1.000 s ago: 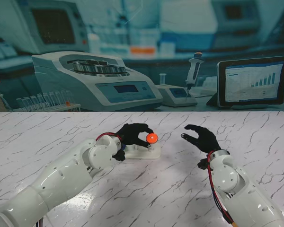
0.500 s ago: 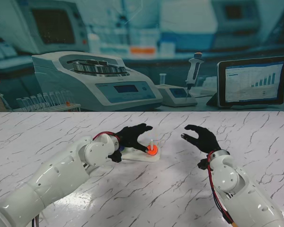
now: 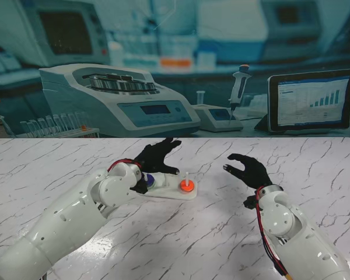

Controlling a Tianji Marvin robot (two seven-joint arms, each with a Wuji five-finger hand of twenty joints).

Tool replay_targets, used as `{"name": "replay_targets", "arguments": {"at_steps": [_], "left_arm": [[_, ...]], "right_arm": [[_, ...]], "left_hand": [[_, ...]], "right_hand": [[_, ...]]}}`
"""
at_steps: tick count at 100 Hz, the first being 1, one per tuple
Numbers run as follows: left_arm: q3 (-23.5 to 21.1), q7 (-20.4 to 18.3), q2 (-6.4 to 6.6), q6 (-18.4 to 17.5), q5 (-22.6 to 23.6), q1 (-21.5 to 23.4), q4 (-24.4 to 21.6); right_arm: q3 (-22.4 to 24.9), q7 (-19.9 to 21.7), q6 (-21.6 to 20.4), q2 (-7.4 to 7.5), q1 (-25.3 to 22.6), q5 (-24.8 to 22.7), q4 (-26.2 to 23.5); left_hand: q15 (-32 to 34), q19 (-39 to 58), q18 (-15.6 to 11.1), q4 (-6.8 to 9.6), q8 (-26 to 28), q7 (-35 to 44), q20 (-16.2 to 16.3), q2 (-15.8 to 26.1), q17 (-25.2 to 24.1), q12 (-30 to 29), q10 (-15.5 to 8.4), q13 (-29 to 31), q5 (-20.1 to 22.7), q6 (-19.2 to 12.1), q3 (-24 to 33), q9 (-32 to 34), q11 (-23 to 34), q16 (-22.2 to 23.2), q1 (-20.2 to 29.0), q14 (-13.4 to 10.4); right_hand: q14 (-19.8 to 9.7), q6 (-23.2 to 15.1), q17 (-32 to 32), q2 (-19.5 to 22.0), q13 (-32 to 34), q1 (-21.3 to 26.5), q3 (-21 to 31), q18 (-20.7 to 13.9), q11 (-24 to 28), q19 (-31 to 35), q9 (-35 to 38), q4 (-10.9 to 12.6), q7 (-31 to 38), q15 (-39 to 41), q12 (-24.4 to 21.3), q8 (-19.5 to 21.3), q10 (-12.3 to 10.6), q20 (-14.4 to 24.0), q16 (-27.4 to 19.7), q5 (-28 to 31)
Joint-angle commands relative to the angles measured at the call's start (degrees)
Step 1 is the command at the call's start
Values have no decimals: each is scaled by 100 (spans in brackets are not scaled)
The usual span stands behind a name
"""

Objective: Move the three rings of the Hanoi Tower from the left rod to the right rod

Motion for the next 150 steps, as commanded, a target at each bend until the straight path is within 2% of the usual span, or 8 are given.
{"name": "replay_targets", "arguments": {"at_steps": [1, 20, 23, 52, 74, 104, 150], "left_arm": [[-128, -37, 100, -45, 64, 137, -150], [-859, -185, 272, 252, 515, 766, -678], [-955, -202, 293, 279, 585, 859, -722], [-1441, -241, 378, 564, 859, 1434, -777], [-1438, -360, 412, 577, 869, 1524, -683], [-1263, -452, 419, 564, 766, 1429, -474], [-1079, -348, 381, 529, 646, 1316, -263]], "right_arm": [[-36, -15, -25, -50, -24, 23, -7], [-47, -15, -28, -51, -25, 25, -7], [-49, -17, -29, -51, -25, 25, -7], [-71, -4, -18, -49, -25, 17, -20], [-61, -8, -18, -45, -34, -4, -37], [-40, -17, -22, -45, -51, -8, -55], [-37, -5, -16, -42, -61, -10, -76]], "left_hand": [[-7, -70, 160, 124, -60, 45, -49, 148, -49, 13, -76, -18, 120, -167, -201, 101, -18, 6, 118, 59], [-51, -137, 165, 115, 82, 241, -77, 192, -85, 44, -101, -31, 476, -289, -434, 376, 32, -20, 106, 79], [-67, -188, 161, 132, 237, 297, -97, 234, -76, 56, -113, -34, 495, -306, -640, 401, 10, -30, 175, 75], [-116, -308, 153, 144, 482, 467, -136, 235, -158, 73, -159, -97, 739, -411, -797, 463, 19, -58, 132, 49], [-138, -358, 144, 155, 595, 443, -146, 203, -158, 79, -152, -126, 677, -412, -829, 450, 13, -72, 121, 39], [-134, -374, 130, 174, 658, 424, -139, 135, -153, 88, -168, -131, 691, -437, -757, 450, 24, -74, 176, 26], [-96, -355, 93, 170, 732, 427, -101, 127, -121, 99, -202, -77, 734, -578, -609, 471, 37, -53, 165, 4]], "right_hand": [[9, 31, 12, 82, 63, 74, -99, 100, 34, 23, -165, 195, 15, 101, -28, -51, -35, 96, 32, -46], [34, 66, 4, 75, 56, 102, -101, 116, 37, 17, -162, 196, 21, 103, -27, -48, -3, 94, 33, -37], [39, 76, 4, 78, 55, 106, -101, 120, 38, 17, -161, 196, 21, 103, -27, -48, 4, 93, 33, -37], [48, 70, 12, 90, 68, 80, -122, 137, 50, 18, -149, 198, 25, 120, -24, -46, 3, 93, 36, -33], [18, 35, 23, 102, 77, 61, -122, 131, 52, 25, -147, 199, 24, 122, -25, -48, -33, 95, 35, -34], [-10, 10, 30, 97, 81, 63, -112, 109, 51, 33, -150, 197, 19, 117, -27, -53, -63, 97, 36, -40], [40, 74, 7, 80, 68, 111, -110, 126, 44, 23, -158, 197, 27, 112, -27, -48, 2, 91, 35, -32]]}}
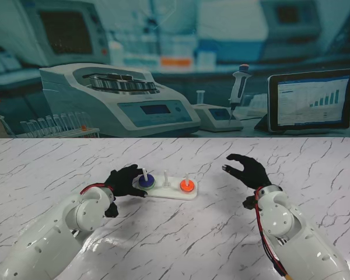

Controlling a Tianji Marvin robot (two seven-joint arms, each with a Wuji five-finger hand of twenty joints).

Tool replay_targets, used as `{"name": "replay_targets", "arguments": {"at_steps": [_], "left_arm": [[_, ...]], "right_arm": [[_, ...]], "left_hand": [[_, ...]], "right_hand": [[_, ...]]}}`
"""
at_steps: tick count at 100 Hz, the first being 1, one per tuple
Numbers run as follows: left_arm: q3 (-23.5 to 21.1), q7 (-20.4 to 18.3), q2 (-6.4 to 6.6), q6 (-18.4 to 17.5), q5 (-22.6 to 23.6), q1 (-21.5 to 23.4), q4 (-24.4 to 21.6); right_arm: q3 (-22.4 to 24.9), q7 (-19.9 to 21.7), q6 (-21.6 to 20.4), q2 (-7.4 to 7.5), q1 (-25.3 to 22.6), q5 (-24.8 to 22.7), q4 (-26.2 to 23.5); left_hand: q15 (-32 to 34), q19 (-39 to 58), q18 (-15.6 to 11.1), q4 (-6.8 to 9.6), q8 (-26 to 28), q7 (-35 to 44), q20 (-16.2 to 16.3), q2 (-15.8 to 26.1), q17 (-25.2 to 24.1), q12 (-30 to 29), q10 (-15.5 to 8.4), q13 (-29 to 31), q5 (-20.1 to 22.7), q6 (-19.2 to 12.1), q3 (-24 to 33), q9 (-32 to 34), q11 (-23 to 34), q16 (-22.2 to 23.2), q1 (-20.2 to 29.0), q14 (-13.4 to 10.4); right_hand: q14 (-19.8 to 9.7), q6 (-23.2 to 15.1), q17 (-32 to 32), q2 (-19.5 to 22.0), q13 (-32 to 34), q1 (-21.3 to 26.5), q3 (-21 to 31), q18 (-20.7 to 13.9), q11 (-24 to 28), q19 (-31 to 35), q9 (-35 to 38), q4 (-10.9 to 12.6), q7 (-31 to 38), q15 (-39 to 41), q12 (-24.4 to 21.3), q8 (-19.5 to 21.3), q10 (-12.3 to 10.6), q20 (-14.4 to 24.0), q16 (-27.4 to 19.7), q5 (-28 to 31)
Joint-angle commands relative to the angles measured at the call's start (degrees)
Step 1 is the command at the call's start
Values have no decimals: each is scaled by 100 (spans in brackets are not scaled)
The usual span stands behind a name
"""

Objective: Move the three rings of the Hanoi Tower from the left rod to the right rod

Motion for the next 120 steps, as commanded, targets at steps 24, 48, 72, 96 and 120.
{"name": "replay_targets", "arguments": {"at_steps": [24, 48, 72, 96, 120], "left_arm": [[175, 301, -132, -142, -87, -117, 254], [253, 338, -152, -114, -128, -170, 324], [289, 383, -170, -72, -153, -187, 350], [289, 479, -194, 7, -152, -180, 361], [179, 492, -191, 62, -133, -118, 257]], "right_arm": [[-21, 0, -9, -41, -42, 9, -40], [-19, -5, -2, -43, -43, 15, -42], [-13, -5, 3, -41, -50, 9, -49], [-16, -4, 8, -43, -48, 13, -50], [-24, 5, 7, -41, -43, 11, -50]], "left_hand": [[-15, -21, 77, 175, 160, 46, 72, 55, 49, 69, -134, 67, 189, -427, 181, 65, 2, 22, 271, -75], [-4, 52, 84, 170, 337, 287, 137, 112, 51, 77, -201, 102, 548, -927, 242, 122, 18, 55, 331, -86], [13, 101, 71, 135, 664, 568, 188, 501, 72, 80, -304, 175, 856, -1285, -82, 278, 45, 88, 576, -124], [61, 181, 57, 95, 1082, 1288, 205, 882, 121, 89, -429, 273, 1214, -1620, -750, 520, 105, 116, 1116, -142], [82, 219, 68, 25, 1311, 1569, 202, 816, 134, 102, -454, 316, 1198, -1624, -856, 654, 143, 128, 1311, -130]], "right_hand": [[47, 74, 4, 87, 65, 116, -122, 141, 49, 23, -152, 198, 32, 114, -25, -45, 0, 89, 35, -23], [24, 36, 13, 96, 81, 84, -125, 136, 61, 28, -141, 201, 34, 124, -22, -46, -30, 92, 38, -21], [-13, 11, 29, 104, 83, 61, -121, 112, 62, 43, -150, 198, 27, 128, -24, -50, -64, 97, 40, -32], [-8, 25, 14, 96, 61, 78, -115, 90, 52, 40, -165, 196, 23, 114, -28, -52, -49, 94, 35, -40], [27, 63, -2, 87, 51, 107, -115, 110, 44, 30, -165, 197, 26, 104, -30, -50, -12, 89, 30, -33]]}}
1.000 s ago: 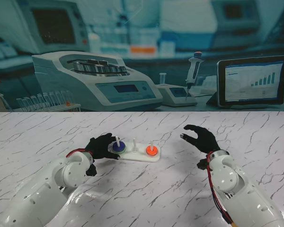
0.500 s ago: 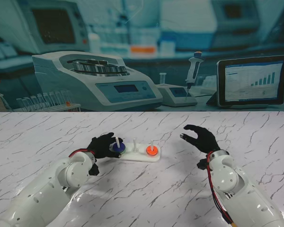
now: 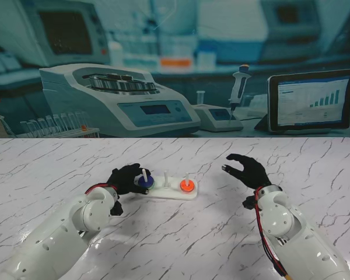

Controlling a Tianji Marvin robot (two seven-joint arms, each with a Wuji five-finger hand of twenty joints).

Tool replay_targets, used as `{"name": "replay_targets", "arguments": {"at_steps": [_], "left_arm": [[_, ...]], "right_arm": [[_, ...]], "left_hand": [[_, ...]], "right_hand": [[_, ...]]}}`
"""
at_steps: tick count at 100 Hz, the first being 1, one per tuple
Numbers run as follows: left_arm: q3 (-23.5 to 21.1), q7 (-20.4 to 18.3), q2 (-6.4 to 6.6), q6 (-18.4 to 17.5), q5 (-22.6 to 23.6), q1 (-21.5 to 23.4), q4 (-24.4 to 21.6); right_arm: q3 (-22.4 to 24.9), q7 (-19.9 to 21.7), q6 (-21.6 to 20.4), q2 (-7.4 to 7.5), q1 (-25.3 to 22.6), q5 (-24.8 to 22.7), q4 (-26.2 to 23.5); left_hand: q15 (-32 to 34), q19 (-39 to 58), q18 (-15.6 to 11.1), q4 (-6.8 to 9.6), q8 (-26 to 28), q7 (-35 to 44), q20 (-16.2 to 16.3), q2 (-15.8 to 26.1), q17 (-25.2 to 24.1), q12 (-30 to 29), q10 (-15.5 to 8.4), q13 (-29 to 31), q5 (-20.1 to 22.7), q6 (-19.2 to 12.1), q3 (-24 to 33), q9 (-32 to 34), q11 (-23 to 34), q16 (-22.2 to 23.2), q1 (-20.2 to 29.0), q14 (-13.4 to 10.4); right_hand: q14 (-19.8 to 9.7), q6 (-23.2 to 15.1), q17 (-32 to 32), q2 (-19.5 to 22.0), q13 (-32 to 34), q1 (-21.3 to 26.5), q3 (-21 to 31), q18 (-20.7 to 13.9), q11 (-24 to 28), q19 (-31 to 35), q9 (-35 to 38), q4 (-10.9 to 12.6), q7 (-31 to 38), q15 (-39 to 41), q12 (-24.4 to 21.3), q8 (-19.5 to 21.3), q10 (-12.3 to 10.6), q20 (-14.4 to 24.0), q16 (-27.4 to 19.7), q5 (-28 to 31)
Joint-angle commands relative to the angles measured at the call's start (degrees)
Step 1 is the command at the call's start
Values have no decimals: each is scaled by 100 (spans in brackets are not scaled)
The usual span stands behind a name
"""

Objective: Move the three rings of the Hanoi Tower from the left rod to the right rod

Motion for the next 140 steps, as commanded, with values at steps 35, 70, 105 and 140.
{"name": "replay_targets", "arguments": {"at_steps": [35, 70, 105, 140], "left_arm": [[-348, -198, 34, -97, 119, 242, -504], [-495, -378, 73, -152, 124, 339, -778], [-734, -343, 88, -329, 278, 487, -1211], [-777, -295, 73, -641, 193, 520, -1467]], "right_arm": [[-32, 3, -5, -42, -33, 20, -32], [-31, 0, -11, -43, -34, 21, -36], [-65, 11, -10, -48, -21, 53, -18], [-67, -4, -5, -53, -22, 61, -16]], "left_hand": [[74, 229, 84, 41, 369, 910, 78, 341, 2, 35, -76, 159, 500, -564, 184, 185, 57, 73, 560, -83], [64, 225, 92, 45, 353, 904, 56, 326, 0, 29, -54, 159, 522, -552, 186, 215, 44, 59, 587, -52], [70, 242, 116, 50, 352, 885, 47, 299, 16, 26, -40, 178, 559, -520, 188, 255, 41, 54, 633, -19], [76, 253, 139, 47, 349, 842, 37, 303, 19, 22, -25, 202, 583, -499, 175, 282, 35, 50, 597, -4]], "right_hand": [[38, 72, -29, 91, 69, 119, -70, 137, 52, 25, -148, 200, 33, 57, -26, -46, 6, 86, 33, -21], [-2, 16, -7, 104, 75, 78, -75, 125, 67, 42, -147, 199, 32, 76, -24, -49, -50, 93, 39, -23], [-11, 22, -18, 103, 55, 90, -67, 98, 55, 45, -168, 198, 25, 65, -30, -52, -45, 92, 33, -38], [32, 83, -34, 93, 46, 129, -70, 122, 42, 30, -168, 199, 29, 48, -33, -49, 6, 85, 27, -31]]}}
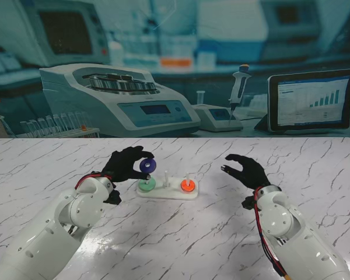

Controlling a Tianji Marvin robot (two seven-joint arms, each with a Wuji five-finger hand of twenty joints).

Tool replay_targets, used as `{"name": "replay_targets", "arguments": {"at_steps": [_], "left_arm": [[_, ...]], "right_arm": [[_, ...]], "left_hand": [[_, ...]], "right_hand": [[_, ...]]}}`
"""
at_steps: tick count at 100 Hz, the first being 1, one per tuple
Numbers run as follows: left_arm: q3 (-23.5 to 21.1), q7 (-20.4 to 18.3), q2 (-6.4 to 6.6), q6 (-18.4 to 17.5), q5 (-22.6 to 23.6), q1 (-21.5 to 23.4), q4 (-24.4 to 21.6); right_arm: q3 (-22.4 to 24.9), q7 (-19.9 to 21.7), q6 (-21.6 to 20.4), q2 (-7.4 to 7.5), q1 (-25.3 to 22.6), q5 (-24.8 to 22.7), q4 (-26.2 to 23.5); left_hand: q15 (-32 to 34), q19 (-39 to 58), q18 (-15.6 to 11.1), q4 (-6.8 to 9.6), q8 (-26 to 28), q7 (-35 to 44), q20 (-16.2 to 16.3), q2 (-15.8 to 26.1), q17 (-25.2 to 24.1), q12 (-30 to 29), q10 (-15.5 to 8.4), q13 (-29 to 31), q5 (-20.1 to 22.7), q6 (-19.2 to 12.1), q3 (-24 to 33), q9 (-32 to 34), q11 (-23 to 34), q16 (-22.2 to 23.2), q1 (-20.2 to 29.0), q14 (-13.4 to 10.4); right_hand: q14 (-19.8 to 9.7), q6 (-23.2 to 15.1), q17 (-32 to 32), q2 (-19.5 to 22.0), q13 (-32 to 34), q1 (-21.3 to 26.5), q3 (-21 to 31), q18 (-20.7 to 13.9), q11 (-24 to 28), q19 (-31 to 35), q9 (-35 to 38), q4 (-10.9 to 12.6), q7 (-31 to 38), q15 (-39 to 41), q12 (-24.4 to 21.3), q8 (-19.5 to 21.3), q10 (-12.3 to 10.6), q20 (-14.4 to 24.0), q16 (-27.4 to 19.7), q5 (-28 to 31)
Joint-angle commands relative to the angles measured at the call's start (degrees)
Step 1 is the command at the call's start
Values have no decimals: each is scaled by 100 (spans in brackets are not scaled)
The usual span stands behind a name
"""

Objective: Move the three rings of the Hanoi Tower from the left rod to the right rod

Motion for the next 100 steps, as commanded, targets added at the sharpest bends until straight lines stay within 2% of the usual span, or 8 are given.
{"name": "replay_targets", "arguments": {"at_steps": [1, 56, 100], "left_arm": [[68, -80, -41, -217, -127, -40, -40], [748, -178, -122, -337, -694, -549, 376], [1016, -259, -134, -213, -726, -791, 651]], "right_arm": [[-31, -10, -4, -51, -31, 28, -17], [-21, -15, 8, -52, -38, 35, -21], [-6, -10, 0, -50, -45, 34, -21]], "left_hand": [[7, 198, 141, 53, 334, 820, 35, 321, 15, 22, -23, 142, 582, -503, 187, 46, -24, 48, 427, -3], [17, 236, 130, 57, 376, 833, 35, 304, 23, 29, -57, 163, 578, -532, 197, 60, -14, 50, 432, -32], [18, 259, 110, 59, 354, 834, 37, 326, 32, 33, -50, 151, 560, -507, 197, 51, -11, 54, 422, -33]], "right_hand": [[32, 78, -34, 95, 48, 127, -71, 126, 43, 29, -164, 199, 29, 48, -32, -49, 6, 83, 27, -32], [-6, 17, -8, 108, 78, 96, -86, 117, 69, 43, -153, 200, 32, 80, -24, -50, -52, 89, 40, -23], [0, 48, -25, 105, 52, 110, -75, 96, 60, 44, -173, 199, 28, 70, -32, -53, -32, 88, 33, -33]]}}
